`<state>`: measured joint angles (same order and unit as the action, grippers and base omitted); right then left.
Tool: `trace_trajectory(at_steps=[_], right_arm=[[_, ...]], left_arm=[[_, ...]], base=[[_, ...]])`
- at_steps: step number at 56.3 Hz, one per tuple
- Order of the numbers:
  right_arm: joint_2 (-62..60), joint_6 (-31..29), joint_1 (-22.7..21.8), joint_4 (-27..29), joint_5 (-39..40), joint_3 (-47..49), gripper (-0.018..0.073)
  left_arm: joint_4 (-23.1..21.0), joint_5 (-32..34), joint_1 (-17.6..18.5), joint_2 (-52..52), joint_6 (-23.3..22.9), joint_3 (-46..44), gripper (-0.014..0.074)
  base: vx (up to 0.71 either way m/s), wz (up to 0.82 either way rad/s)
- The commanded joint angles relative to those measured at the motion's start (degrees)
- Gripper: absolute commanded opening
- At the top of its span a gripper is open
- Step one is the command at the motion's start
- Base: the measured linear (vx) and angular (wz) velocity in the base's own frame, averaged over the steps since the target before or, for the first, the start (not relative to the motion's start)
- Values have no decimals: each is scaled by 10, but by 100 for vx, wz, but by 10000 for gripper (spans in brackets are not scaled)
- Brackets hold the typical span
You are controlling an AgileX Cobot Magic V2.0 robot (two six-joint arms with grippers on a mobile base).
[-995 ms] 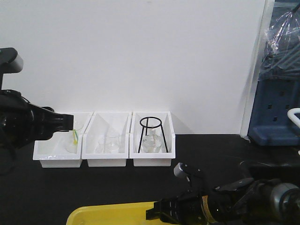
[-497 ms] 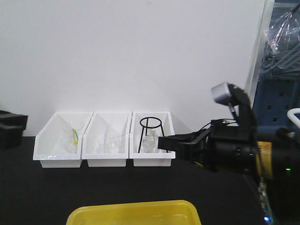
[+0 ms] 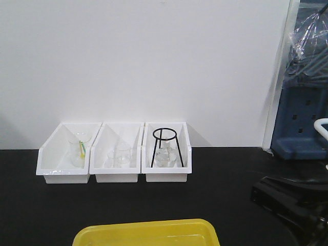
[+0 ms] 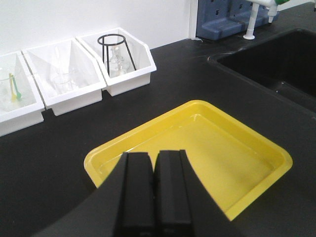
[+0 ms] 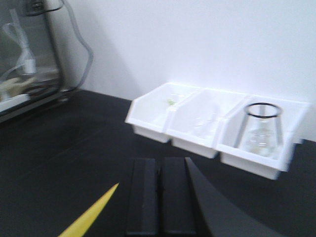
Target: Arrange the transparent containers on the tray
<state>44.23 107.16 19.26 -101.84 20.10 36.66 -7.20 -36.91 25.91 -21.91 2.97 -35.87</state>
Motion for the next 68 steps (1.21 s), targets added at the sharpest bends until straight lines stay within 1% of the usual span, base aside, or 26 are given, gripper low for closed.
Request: trace_trajectory(at_steps=[1, 13, 38, 40, 41, 43, 45, 49, 55, 60, 64, 68], right_arm=[[-18, -8, -3, -8, -52, 2, -11], [-23, -8, -3, -8, -64, -2, -11], [-23, -8, -3, -8, -64, -2, -11], [-23, -8, -3, -8, -64, -2, -11], [-23, -8, -3, -8, -64, -2, -11], [-23, -8, -3, -8, -64, -2, -11], [-23, -8, -3, -8, -64, -2, -11], [-23, -8, -3, -8, -64, -2, -11], [-23, -8, -3, -8, -64, -2, -11], [-23, -8, -3, -8, -64, -2, -11], [-23, -8, -3, -8, -64, -2, -11], [-23, -8, -3, -8, -64, -2, -11]], left_arm=[[-7, 54, -2, 16, 3, 6, -8], [-7, 36, -2, 27, 3, 19, -8], [-7, 35, -2, 28, 3, 19, -8], [-5, 36, -3, 28, 3, 19, -8], [4, 38, -6, 30, 4, 19, -6], [26, 40, -15, 33, 4, 19, -6], [56, 40, -31, 39, 3, 23, -6], [72, 52, -68, 53, 3, 44, -6], [102, 78, -132, 99, 2, 110, -6], [102, 116, -164, 150, -1, 187, -6], [99, 172, -177, 194, -13, 248, -6], [98, 242, -184, 233, -24, 310, -6]], base=[[0, 0], [0, 0], [0, 0], [0, 0], [0, 0], [0, 0], [0, 0], [0, 0], [0, 0], [0, 0], [0, 0], [0, 0]])
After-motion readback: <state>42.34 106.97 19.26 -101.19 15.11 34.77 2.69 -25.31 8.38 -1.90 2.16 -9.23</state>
